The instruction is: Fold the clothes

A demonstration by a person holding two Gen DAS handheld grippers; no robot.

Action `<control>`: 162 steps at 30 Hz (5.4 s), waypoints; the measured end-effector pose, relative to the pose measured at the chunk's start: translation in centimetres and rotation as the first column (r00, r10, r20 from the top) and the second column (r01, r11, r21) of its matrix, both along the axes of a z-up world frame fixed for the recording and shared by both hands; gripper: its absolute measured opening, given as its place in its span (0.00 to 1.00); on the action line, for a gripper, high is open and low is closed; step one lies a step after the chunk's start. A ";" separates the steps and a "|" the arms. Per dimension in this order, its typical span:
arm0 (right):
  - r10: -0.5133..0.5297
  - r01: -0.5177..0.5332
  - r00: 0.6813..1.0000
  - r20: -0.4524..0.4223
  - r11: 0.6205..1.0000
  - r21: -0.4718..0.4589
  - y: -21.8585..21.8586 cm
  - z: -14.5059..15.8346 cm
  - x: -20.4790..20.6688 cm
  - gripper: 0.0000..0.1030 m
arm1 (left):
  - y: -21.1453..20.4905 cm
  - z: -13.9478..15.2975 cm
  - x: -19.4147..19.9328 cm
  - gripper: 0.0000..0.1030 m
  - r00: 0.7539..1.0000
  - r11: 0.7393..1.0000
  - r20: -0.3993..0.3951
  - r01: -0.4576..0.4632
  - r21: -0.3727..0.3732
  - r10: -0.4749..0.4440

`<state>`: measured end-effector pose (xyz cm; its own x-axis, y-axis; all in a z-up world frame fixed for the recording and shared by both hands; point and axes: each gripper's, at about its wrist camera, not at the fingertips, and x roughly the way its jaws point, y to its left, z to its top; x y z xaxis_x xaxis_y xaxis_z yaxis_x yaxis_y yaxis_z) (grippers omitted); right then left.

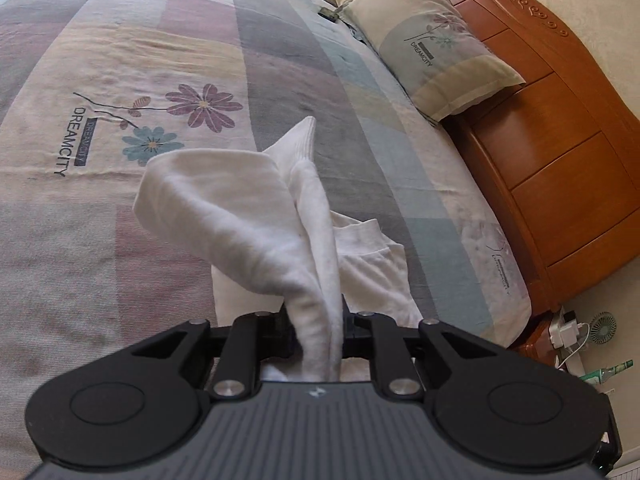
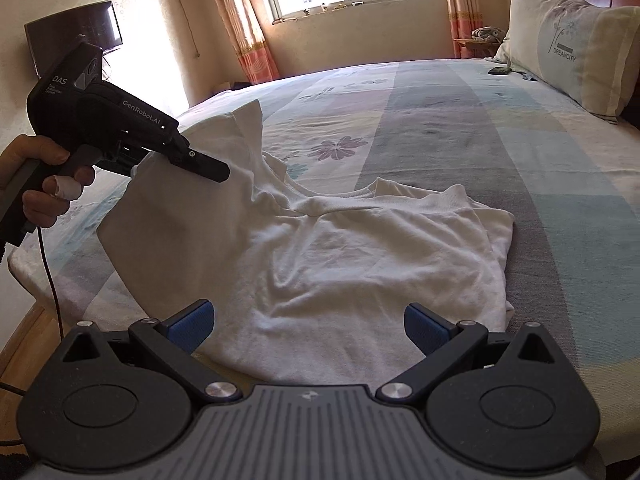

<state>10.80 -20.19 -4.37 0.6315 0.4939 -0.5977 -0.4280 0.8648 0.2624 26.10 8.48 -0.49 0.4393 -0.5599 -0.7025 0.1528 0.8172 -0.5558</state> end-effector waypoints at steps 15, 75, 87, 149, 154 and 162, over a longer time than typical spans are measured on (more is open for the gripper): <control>-0.104 0.104 0.994 0.025 0.995 0.012 -4.3 0.8 -1.6 1.00 | -10.1 -2.9 3.5 0.15 0.991 0.996 -0.113 0.074 -0.039 -0.078; -0.169 0.203 0.967 -0.190 0.962 0.180 -9.6 -5.1 0.2 0.60 | -8.2 -6.7 -8.7 0.75 0.942 0.985 0.288 0.164 0.045 -0.170; -0.184 0.188 0.980 -0.078 0.981 0.045 -10.0 -4.8 0.9 0.06 | -9.0 -7.8 -10.9 0.77 0.914 0.943 0.261 0.261 0.207 -0.310; -0.158 0.156 0.987 -0.019 0.985 -0.078 -4.7 -4.5 12.6 0.82 | -4.9 -9.1 -4.6 0.84 0.957 0.968 0.287 -0.108 0.227 0.039; -0.083 0.085 0.996 0.028 0.994 -0.071 -3.6 -3.3 11.0 0.95 | -4.5 -8.5 -4.5 0.84 0.960 0.957 0.254 -0.178 0.231 0.117; -0.144 0.136 0.987 -0.064 0.984 -0.118 -4.9 -4.8 9.3 1.00 | -7.5 -6.0 -5.7 0.86 0.936 0.947 0.350 -0.093 0.306 -0.021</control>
<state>20.11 -25.11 -9.13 0.6432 0.3301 -0.6909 -0.2840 0.9408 0.1851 20.36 0.99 -6.48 0.7011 -0.3157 -0.6394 0.2553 0.9483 -0.1884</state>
